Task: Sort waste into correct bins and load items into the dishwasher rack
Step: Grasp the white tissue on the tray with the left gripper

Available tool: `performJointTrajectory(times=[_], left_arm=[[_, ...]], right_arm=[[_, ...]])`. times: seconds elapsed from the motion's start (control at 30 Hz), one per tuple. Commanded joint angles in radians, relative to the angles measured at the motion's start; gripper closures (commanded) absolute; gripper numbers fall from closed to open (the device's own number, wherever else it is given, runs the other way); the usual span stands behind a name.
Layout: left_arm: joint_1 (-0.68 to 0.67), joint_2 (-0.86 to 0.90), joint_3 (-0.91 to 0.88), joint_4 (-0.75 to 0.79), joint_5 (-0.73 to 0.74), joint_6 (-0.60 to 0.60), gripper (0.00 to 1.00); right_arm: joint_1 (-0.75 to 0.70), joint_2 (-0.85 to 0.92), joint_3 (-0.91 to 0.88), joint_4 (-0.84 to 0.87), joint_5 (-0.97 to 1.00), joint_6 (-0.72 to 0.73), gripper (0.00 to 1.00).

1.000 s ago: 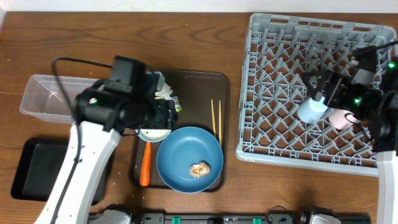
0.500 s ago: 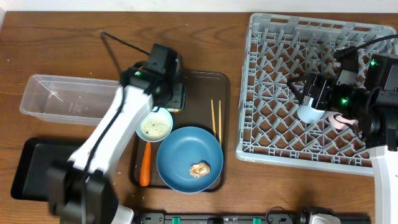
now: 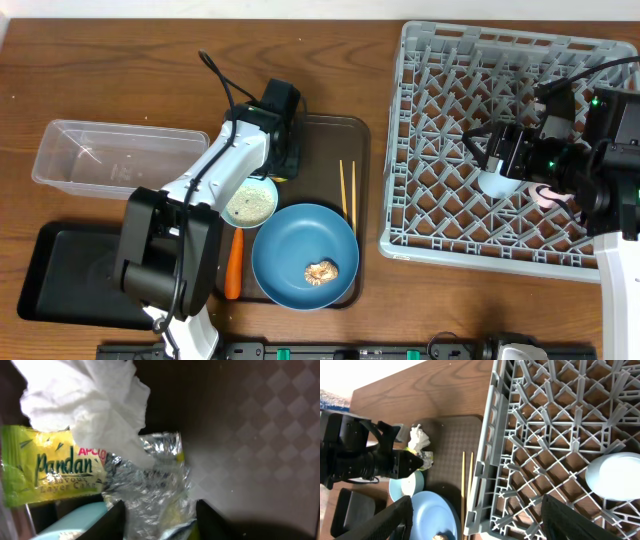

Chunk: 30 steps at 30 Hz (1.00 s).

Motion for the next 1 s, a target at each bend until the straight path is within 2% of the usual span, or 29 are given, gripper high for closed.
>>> performJointTrajectory(times=[0.0,0.07,0.17,0.5,0.63,0.67,0.73,0.77,0.83,0.93,0.97], left_arm=[[-0.004,0.009,-0.002,0.008,-0.019,0.004,0.67],[-0.004,0.009,-0.002,0.021,-0.019,0.004,0.75],[-0.004,0.009,-0.002,0.033,-0.019,0.004,0.94],[-0.006,0.006,0.0,0.037,-0.034,0.007,0.94],[-0.006,0.007,0.0,0.084,-0.16,0.006,0.94],[-0.005,0.007,0.0,0.098,-0.188,0.007,0.93],[-0.004,0.01,-0.001,0.132,-0.227,0.007,0.73],[-0.003,0.014,-0.001,0.146,-0.23,0.007,0.67],[-0.003,0.026,-0.001,0.165,-0.229,0.007,0.58],[-0.003,0.062,-0.001,0.182,-0.229,0.007,0.41],[-0.003,0.076,-0.001,0.185,-0.229,0.007,0.38]], right_arm=[[0.016,0.004,-0.006,-0.002,0.024,-0.014,0.26],[0.016,0.004,-0.006,-0.002,0.024,-0.014,0.26],[0.016,0.004,-0.006,-0.002,0.024,-0.014,0.26],[0.016,0.004,-0.006,-0.009,0.046,-0.014,0.26],[0.016,0.004,-0.006,-0.009,0.054,-0.014,0.26],[0.016,0.004,-0.006,-0.009,0.054,-0.014,0.25],[0.016,0.004,-0.006,-0.009,0.054,-0.014,0.25],[0.016,0.004,-0.006,-0.01,0.054,-0.014,0.26],[0.016,0.004,-0.006,-0.01,0.054,-0.014,0.26],[0.016,0.004,-0.006,-0.015,0.054,-0.014,0.25],[0.016,0.004,-0.006,-0.018,0.057,-0.014,0.26]])
